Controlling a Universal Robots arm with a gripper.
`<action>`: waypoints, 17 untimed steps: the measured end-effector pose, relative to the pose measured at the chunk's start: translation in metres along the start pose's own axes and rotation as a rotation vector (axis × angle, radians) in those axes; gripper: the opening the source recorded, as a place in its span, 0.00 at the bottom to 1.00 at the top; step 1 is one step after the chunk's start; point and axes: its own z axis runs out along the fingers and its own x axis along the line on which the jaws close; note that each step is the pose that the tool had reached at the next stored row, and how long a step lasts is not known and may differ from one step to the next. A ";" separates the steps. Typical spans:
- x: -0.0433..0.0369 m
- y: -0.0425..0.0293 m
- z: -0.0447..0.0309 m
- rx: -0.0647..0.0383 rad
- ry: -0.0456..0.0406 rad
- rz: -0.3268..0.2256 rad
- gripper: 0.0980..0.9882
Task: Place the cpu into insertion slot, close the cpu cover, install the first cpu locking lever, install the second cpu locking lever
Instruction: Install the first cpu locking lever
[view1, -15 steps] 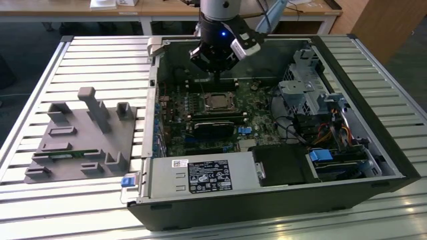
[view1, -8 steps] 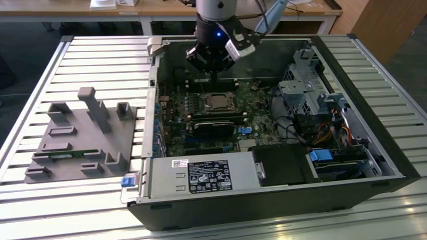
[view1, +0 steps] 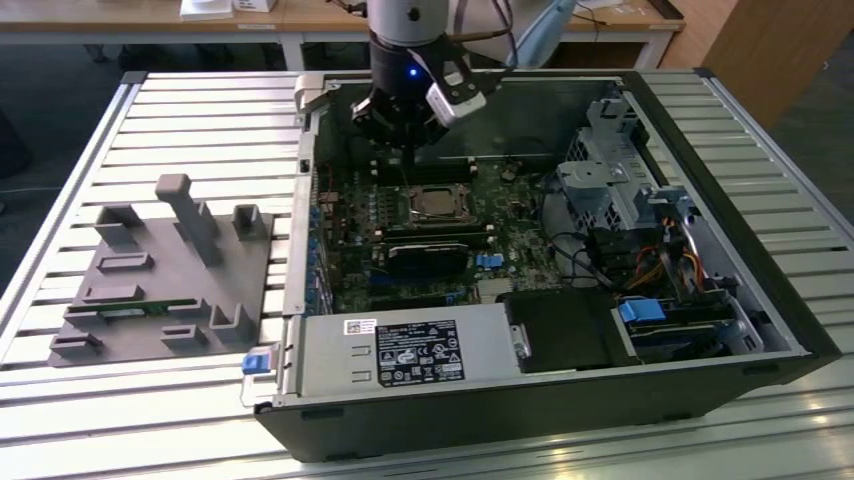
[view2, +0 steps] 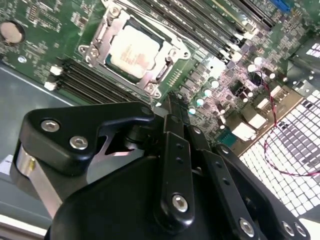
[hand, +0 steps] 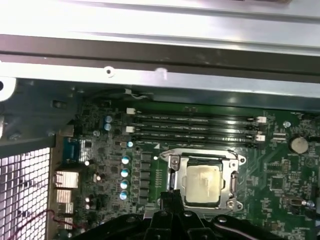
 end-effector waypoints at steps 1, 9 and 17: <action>0.0012 0.0002 0.0005 0.000 0.0001 0.000 0.01; 0.0132 0.0015 0.0039 0.000 -0.0002 0.000 0.01; 0.0217 0.0122 0.0066 0.000 -0.0002 0.000 0.01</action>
